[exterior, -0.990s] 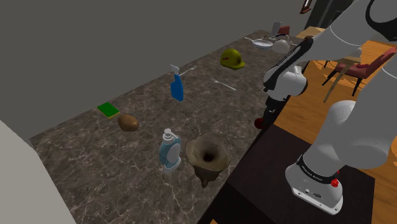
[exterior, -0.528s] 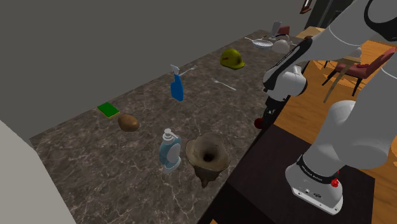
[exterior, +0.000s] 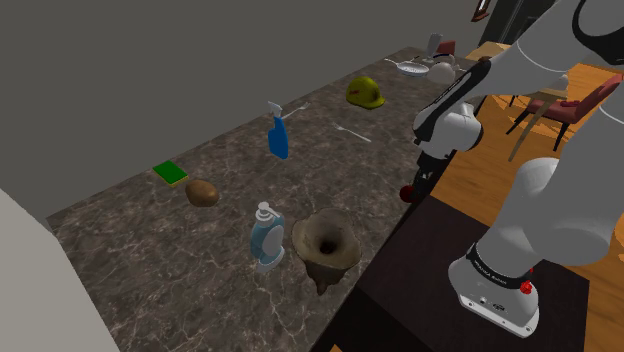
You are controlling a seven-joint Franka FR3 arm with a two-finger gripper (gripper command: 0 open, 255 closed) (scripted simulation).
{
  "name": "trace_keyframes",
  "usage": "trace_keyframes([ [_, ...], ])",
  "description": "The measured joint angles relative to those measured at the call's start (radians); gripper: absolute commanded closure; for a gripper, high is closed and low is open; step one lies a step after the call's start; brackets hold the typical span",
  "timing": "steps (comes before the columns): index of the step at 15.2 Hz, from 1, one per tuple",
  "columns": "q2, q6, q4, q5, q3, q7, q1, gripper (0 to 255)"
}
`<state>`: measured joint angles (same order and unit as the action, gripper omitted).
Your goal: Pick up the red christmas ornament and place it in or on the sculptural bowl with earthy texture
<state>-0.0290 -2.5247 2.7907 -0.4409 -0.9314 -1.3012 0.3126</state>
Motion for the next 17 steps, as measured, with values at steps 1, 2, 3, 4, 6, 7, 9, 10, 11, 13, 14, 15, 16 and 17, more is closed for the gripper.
trace_keyframes([
  [1,-0.017,0.002,0.003,0.026,-0.002,0.019,-0.006,255],
  [2,-0.043,0.008,0.007,0.068,-0.002,0.051,-0.017,255],
  [3,-0.073,0.014,0.012,0.115,0.003,0.090,-0.031,255],
  [4,-0.102,0.027,0.012,0.163,0.010,0.125,-0.050,255],
  [6,-0.145,0.048,0.015,0.228,0.026,0.176,-0.082,255],
  [7,-0.162,0.061,0.012,0.250,0.036,0.197,-0.092,255],
  [9,-0.208,0.091,0.011,0.306,0.060,0.246,-0.126,255],
  [10,-0.227,0.107,0.010,0.328,0.072,0.267,-0.140,255],
  [11,-0.251,0.122,0.013,0.354,0.083,0.286,-0.159,255],
  [13,-0.289,0.156,0.008,0.390,0.105,0.319,-0.187,255],
  [14,-0.312,0.175,0.008,0.409,0.119,0.338,-0.202,255],
  [15,-0.330,0.194,0.004,0.422,0.131,0.353,-0.213,255],
  [16,-0.347,0.211,0.001,0.434,0.142,0.367,-0.223,255],
  [17,-0.363,0.228,-0.002,0.445,0.150,0.377,-0.234,255],
])
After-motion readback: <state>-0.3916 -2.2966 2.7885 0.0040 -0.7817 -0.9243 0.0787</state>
